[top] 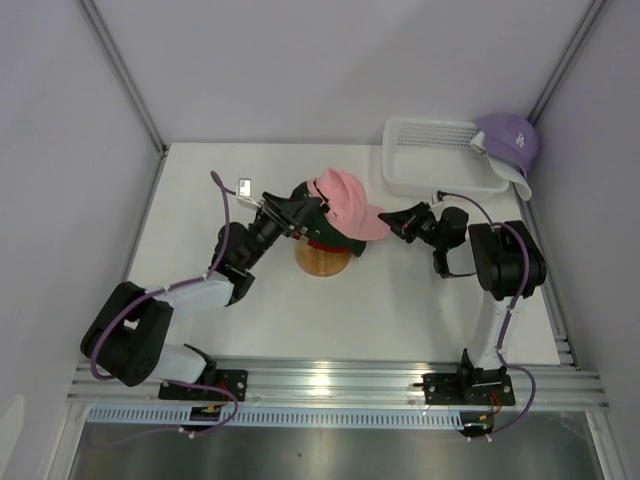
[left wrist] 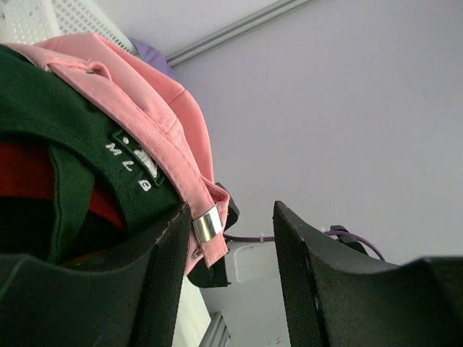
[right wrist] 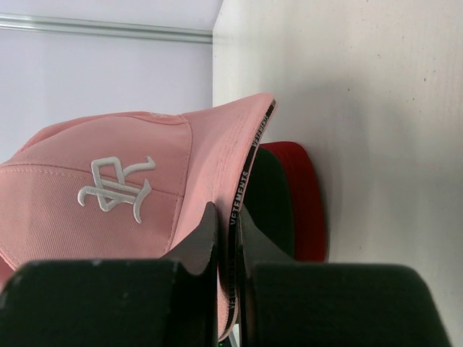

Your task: Stack the hats

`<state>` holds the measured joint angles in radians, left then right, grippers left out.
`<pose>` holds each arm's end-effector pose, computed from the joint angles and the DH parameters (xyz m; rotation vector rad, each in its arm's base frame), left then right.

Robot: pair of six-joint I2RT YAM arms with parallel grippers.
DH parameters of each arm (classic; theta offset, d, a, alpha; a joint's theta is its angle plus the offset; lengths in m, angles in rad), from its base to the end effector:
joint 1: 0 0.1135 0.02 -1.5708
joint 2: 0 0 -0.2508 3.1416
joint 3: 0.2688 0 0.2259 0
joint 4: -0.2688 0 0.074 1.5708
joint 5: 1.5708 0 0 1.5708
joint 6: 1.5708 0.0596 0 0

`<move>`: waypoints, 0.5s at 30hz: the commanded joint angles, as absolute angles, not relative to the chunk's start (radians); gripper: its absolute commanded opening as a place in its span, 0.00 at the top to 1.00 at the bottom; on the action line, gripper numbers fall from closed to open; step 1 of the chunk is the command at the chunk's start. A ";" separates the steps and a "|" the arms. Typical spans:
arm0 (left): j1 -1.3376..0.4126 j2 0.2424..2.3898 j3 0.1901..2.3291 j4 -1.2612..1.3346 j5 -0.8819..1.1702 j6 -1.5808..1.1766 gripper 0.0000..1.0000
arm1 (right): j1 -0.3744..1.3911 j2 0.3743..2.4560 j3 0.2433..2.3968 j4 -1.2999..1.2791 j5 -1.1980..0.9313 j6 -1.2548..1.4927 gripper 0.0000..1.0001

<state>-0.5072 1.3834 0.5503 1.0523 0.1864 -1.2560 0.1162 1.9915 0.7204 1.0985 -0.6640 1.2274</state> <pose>0.2512 -0.1522 0.2679 -0.3962 1.4995 -1.5745 0.3565 0.0786 0.1313 0.5346 1.9058 1.5078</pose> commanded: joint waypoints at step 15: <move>-0.499 1.299 0.738 0.522 0.060 -1.258 0.43 | 0.156 1.950 0.747 0.976 -0.661 1.066 1.00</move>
